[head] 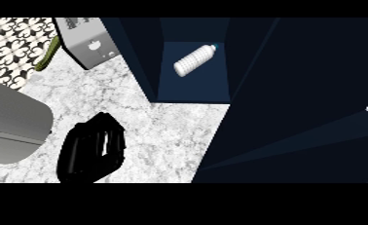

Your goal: Pick up the bottled water, place it into the cabinet and close the cabinet

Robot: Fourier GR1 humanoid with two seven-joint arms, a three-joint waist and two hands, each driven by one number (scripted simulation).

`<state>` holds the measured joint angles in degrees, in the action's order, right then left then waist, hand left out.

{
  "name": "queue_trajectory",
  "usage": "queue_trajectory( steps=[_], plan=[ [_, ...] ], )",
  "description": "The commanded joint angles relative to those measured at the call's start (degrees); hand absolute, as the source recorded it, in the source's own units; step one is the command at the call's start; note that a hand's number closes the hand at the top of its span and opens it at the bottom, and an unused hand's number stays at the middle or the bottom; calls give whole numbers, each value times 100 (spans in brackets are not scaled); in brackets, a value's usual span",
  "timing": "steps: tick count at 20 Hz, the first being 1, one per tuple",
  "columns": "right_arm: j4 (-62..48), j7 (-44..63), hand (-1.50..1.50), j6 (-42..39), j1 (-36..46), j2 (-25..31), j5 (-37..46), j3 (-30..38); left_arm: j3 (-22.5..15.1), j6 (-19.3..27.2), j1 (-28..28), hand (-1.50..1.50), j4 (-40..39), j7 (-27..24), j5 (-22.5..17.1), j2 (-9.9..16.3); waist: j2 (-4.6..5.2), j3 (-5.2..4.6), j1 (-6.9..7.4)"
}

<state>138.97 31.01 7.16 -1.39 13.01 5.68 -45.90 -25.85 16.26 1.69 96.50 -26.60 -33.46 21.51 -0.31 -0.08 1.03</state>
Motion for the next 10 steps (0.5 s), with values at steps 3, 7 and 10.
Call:
queue_trajectory(
  steps=[3, 7, 10],
  plan=[
    [-515, 866, 150, 24, 1103, -1221, 467, -981, 436, -351, 727, 150, 554, -81, -272, 441, 4, -5, 3],
    [-1154, 684, 150, 366, 2148, -1259, 885, -941, 641, -535, 808, 150, 648, -100, -415, 516, 5, -10, 57],
    [-1297, 802, 150, 878, 2569, -1250, 1028, -939, 793, -699, 957, 150, 621, -127, -473, 654, 4, -12, 64]
  ],
)
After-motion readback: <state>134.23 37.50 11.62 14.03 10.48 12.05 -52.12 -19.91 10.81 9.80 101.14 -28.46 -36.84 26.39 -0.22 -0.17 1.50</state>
